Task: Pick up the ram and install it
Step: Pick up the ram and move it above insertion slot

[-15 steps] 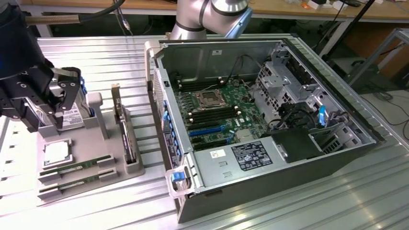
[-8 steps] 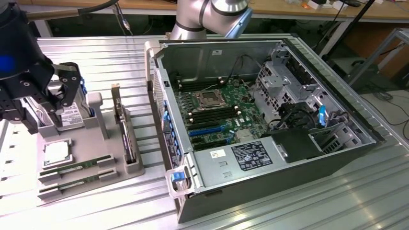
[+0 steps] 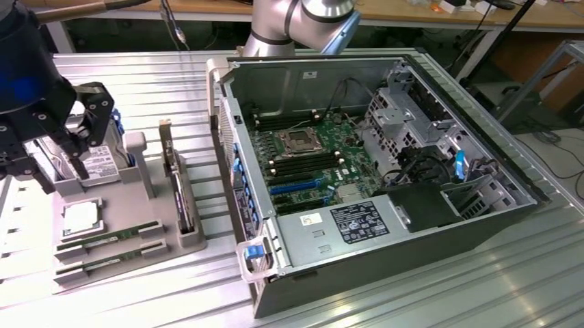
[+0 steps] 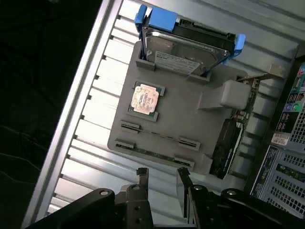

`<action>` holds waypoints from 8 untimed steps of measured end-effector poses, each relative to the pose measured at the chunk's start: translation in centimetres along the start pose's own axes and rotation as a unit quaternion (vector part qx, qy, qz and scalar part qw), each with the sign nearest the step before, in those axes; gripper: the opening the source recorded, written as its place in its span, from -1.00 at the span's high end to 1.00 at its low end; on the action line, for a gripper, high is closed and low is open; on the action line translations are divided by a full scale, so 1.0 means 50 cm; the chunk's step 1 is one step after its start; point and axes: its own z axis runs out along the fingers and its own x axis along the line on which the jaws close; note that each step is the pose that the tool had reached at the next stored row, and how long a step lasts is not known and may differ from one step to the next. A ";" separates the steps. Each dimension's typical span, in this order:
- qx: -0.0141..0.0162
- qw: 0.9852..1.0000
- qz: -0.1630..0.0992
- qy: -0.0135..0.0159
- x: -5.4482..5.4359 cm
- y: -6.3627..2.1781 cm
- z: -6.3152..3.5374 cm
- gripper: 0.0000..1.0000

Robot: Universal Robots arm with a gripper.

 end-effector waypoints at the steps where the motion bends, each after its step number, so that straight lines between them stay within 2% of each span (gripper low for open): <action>1: 0.000 1.000 -0.015 0.000 0.000 0.000 0.000 0.25; 6: -0.001 0.998 -0.067 0.002 0.000 0.000 0.000 0.25; 8: -0.001 0.995 -0.096 0.003 0.000 0.000 0.001 0.25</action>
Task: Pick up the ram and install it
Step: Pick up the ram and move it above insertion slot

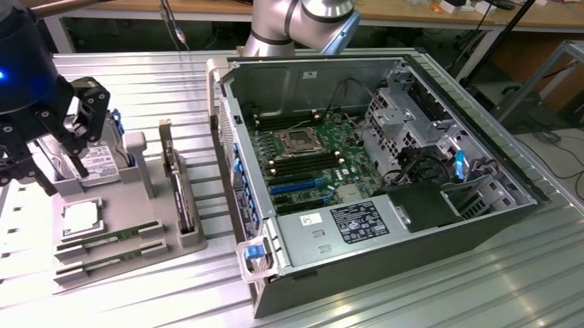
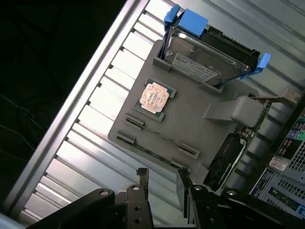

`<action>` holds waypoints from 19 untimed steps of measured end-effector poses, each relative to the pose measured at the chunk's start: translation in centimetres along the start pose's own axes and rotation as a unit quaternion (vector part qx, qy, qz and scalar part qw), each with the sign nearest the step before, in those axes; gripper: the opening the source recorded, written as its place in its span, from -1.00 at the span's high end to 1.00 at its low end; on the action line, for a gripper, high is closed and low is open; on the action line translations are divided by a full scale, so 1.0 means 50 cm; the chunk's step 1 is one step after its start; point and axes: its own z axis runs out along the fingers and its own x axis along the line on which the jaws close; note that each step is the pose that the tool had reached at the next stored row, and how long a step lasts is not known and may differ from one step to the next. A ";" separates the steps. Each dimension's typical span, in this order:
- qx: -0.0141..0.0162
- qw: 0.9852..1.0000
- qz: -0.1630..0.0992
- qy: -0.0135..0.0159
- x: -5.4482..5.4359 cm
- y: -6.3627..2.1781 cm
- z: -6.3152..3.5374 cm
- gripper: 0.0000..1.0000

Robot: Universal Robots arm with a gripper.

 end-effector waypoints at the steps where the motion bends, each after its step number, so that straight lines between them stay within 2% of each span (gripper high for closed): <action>1: 0.000 1.000 -0.009 0.000 0.000 0.000 0.000 0.25; 3: 0.000 0.999 -0.032 0.001 0.000 0.000 0.000 0.25; 5: -0.001 0.997 -0.071 0.002 0.000 0.000 0.000 0.25; 8: -0.001 0.995 -0.099 0.003 0.000 0.000 0.001 0.25; 11: -0.001 0.992 -0.129 0.004 0.000 0.000 0.001 0.25; 13: -0.002 0.988 -0.151 0.005 0.000 0.000 0.001 0.25; 15: -0.002 0.984 -0.179 0.005 0.000 0.000 0.001 0.25; 16: -0.002 0.979 -0.205 0.006 0.000 0.000 0.001 0.25; 17: -0.002 0.974 -0.225 0.007 0.000 0.000 0.001 0.25; 19: -0.003 0.970 -0.243 0.007 0.000 0.000 0.001 0.25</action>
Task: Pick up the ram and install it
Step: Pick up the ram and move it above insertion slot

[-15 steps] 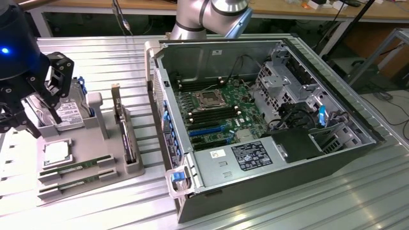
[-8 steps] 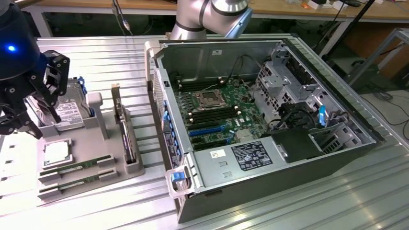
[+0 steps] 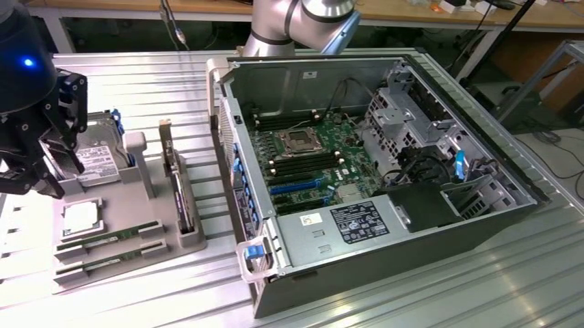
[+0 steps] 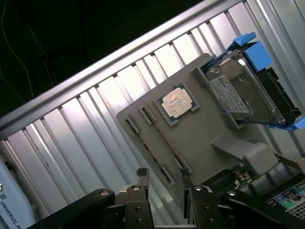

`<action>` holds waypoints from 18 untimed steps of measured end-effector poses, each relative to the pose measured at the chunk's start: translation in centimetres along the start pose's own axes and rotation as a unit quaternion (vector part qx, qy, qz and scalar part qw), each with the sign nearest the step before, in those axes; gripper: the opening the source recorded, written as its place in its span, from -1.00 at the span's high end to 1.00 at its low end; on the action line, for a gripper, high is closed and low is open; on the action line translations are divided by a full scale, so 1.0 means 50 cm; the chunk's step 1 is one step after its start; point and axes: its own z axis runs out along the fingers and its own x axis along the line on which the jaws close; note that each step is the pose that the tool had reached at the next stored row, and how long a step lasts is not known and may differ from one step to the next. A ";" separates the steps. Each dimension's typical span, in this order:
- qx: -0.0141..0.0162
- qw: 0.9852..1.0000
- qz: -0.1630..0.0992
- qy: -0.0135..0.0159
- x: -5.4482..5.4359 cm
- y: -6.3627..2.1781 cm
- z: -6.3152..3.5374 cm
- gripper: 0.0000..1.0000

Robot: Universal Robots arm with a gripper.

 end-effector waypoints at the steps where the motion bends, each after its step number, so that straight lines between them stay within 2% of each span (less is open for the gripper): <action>1: 0.000 1.000 -0.011 0.000 0.000 0.000 0.000 0.25; 4: 0.000 0.999 -0.039 0.001 0.000 0.000 0.000 0.25; 6: -0.001 0.998 -0.062 0.002 0.000 0.000 0.000 0.25; 7: -0.001 0.997 -0.079 0.002 0.000 0.000 0.000 0.25; 8: -0.001 0.995 -0.099 0.003 0.000 0.000 0.000 0.25; 11: -0.002 0.989 -0.148 0.004 0.000 0.000 0.000 0.25; 14: -0.002 0.985 -0.175 0.005 0.000 0.000 0.000 0.25; 15: -0.002 0.984 -0.178 0.005 0.000 0.000 0.000 0.25; 18: -0.002 0.984 -0.178 0.005 0.000 0.000 0.000 0.25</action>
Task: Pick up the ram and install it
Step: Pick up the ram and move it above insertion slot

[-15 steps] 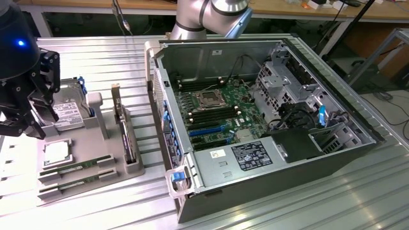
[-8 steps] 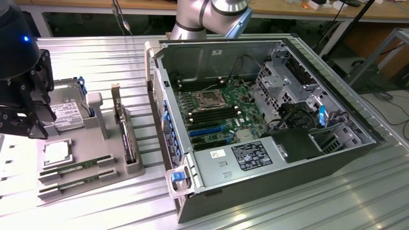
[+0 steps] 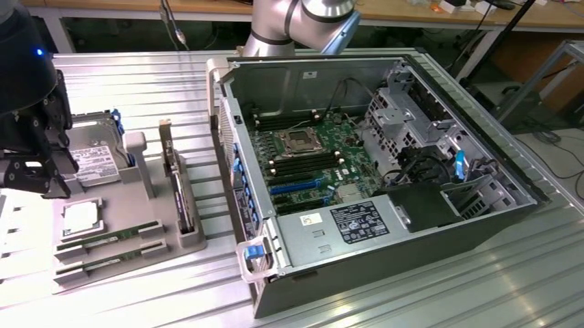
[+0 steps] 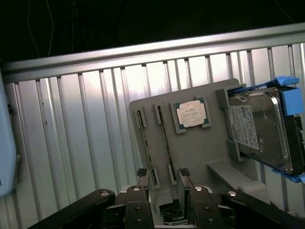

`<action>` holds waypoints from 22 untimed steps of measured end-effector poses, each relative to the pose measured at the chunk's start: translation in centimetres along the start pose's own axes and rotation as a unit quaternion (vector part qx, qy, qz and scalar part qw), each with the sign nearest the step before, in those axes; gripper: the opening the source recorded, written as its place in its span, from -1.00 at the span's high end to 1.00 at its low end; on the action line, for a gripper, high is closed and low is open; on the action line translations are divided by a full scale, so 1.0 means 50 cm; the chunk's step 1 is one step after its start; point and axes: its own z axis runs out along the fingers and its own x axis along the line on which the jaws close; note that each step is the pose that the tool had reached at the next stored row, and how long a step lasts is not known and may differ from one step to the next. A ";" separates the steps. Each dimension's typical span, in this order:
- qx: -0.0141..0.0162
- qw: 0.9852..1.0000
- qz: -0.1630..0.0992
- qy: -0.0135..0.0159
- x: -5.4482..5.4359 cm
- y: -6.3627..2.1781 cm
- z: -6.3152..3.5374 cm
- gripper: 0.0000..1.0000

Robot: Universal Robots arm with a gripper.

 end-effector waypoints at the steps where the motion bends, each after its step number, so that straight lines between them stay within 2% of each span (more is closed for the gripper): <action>1: 0.000 1.000 0.000 0.000 0.000 0.000 0.000 0.25; 10: 0.000 1.000 -0.003 0.000 0.000 -0.001 0.022 0.25; 19: -0.001 0.999 -0.044 0.001 0.000 -0.002 0.035 0.25; 22: -0.001 0.999 -0.055 0.002 0.001 -0.004 0.046 0.25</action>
